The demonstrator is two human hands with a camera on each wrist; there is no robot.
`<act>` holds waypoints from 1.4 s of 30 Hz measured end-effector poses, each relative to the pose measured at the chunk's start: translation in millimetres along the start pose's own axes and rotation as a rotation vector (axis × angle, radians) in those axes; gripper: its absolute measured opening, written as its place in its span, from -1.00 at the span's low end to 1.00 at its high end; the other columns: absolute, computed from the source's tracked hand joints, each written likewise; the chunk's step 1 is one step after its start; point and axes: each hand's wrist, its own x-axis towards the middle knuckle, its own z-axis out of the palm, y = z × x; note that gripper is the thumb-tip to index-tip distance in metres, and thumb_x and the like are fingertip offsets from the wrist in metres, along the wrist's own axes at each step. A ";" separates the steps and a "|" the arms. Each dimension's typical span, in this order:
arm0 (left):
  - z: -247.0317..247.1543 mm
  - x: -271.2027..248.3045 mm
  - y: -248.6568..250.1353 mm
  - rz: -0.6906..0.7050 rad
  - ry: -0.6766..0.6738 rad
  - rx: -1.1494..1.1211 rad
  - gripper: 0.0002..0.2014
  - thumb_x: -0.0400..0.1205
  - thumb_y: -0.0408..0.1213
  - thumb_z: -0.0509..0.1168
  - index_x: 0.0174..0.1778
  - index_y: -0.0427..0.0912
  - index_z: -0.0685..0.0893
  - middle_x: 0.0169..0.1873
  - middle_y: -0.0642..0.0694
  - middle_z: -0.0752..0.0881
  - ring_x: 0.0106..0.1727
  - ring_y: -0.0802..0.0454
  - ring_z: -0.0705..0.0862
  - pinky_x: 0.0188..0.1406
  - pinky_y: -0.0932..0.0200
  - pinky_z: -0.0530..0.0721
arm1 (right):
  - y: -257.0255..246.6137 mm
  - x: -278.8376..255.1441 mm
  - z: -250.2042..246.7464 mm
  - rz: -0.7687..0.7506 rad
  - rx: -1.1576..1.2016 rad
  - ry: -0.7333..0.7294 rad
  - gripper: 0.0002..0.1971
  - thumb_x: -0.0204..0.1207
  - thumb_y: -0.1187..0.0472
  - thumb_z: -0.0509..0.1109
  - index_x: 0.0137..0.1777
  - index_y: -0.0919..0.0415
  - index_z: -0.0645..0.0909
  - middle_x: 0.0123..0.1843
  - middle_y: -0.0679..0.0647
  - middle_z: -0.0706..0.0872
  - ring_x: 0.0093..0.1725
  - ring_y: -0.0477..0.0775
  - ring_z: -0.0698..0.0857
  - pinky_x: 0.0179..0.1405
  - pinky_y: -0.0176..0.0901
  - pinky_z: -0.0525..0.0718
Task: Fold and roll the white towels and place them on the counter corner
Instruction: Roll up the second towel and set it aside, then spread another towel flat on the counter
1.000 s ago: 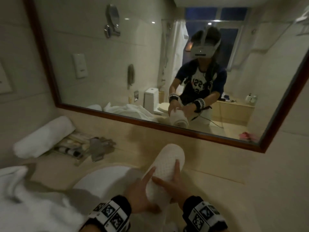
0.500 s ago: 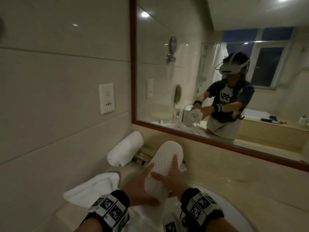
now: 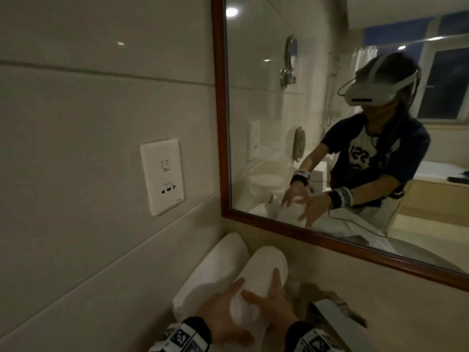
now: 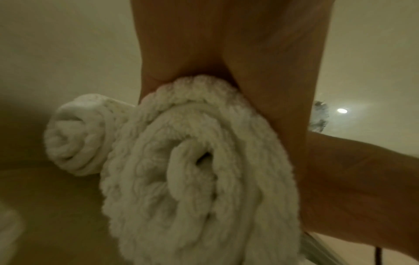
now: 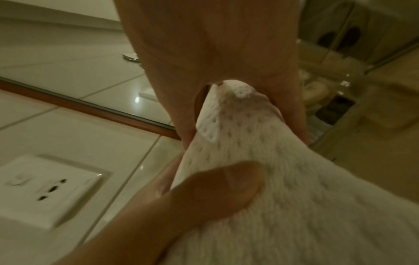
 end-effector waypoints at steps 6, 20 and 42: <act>5.9 66.5 -56.6 -0.067 -0.023 0.059 0.04 0.15 0.25 0.39 0.46 0.46 -0.12 0.56 0.06 0.30 0.51 0.07 0.37 0.52 0.07 0.38 | 11.7 64.4 11.9 -0.010 0.028 -0.071 0.16 0.45 0.30 0.49 0.56 -0.15 -0.48 0.69 0.18 -0.06 0.55 0.23 0.33 0.46 0.08 0.45; -0.6 38.8 -69.7 0.001 0.035 0.585 0.17 0.22 0.44 0.36 0.52 0.40 -0.36 0.64 -0.05 -0.31 0.67 -0.09 -0.23 0.64 -0.25 -0.10 | 5.7 54.3 2.7 0.079 -0.219 -0.070 0.21 0.33 0.06 0.57 0.50 -0.42 -0.45 0.70 0.17 -0.05 0.54 0.34 0.32 0.29 0.28 0.58; 81.0 -127.5 -166.1 -0.225 -0.232 0.623 0.21 0.20 0.37 0.43 0.54 0.36 -0.33 0.61 -0.19 -0.39 0.63 -0.21 -0.38 0.64 -0.22 -0.01 | 118.3 -114.5 67.1 -0.246 -1.145 -0.294 0.01 0.30 -0.42 0.32 0.60 -0.30 -0.26 0.66 0.04 -0.43 0.65 0.17 -0.34 0.58 0.42 -0.05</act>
